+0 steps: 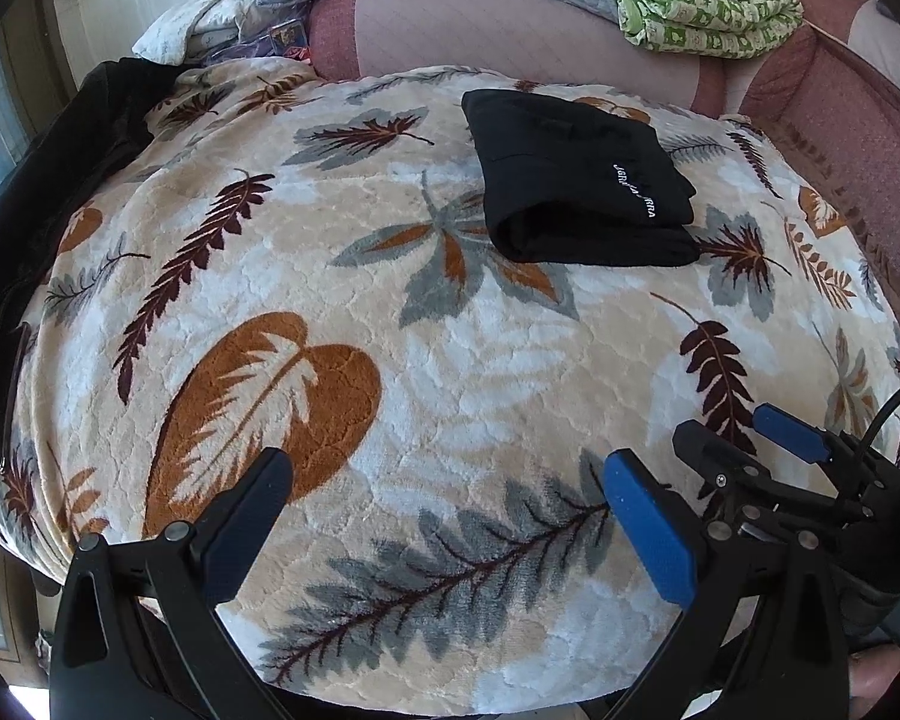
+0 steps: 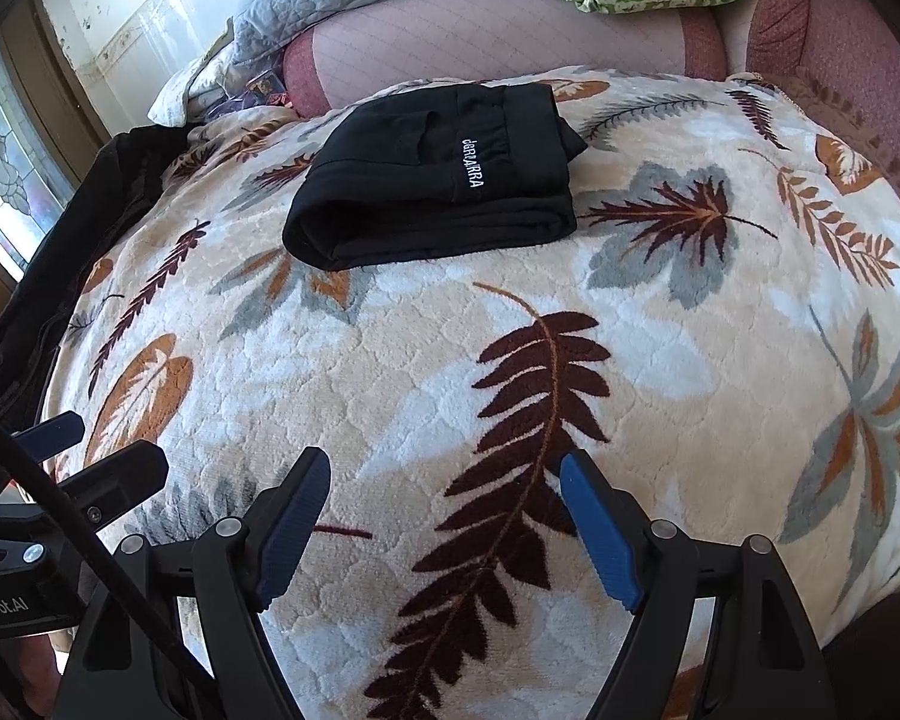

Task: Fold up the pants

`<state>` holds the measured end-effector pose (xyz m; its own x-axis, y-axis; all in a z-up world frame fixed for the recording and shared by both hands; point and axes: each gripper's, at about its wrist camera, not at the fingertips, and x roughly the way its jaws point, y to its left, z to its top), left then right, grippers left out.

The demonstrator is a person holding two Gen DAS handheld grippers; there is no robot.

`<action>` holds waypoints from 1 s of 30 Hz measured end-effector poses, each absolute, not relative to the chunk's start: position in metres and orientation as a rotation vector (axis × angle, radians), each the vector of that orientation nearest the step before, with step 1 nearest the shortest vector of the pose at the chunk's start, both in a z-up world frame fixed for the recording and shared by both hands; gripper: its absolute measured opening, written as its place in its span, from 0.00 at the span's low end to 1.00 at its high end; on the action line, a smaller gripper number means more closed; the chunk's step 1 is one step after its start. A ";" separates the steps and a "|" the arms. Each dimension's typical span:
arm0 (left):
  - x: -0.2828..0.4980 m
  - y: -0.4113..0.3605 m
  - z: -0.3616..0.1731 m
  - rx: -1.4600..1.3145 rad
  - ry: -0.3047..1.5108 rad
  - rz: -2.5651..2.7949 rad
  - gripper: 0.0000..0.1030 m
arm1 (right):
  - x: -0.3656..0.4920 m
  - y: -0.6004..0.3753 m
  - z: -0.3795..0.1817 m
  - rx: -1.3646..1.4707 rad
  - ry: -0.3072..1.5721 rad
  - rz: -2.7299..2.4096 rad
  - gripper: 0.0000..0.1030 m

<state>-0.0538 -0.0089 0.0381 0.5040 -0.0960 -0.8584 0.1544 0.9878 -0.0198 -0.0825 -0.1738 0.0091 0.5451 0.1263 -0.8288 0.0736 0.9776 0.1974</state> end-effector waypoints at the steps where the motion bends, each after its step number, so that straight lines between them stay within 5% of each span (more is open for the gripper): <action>1: -0.054 -0.009 0.038 0.061 1.033 -0.152 1.00 | -0.082 -0.174 0.009 0.216 0.996 0.031 0.81; 30: -0.045 -0.007 0.021 0.030 1.080 -0.166 1.00 | -0.077 -0.171 -0.001 0.193 1.019 0.028 0.83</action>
<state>-0.0451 -0.0068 0.0209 0.4600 -0.1200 -0.8798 0.1498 0.9871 -0.0563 -0.0769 -0.1712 -0.0014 0.5255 0.1128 -0.8433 0.0670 0.9826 0.1732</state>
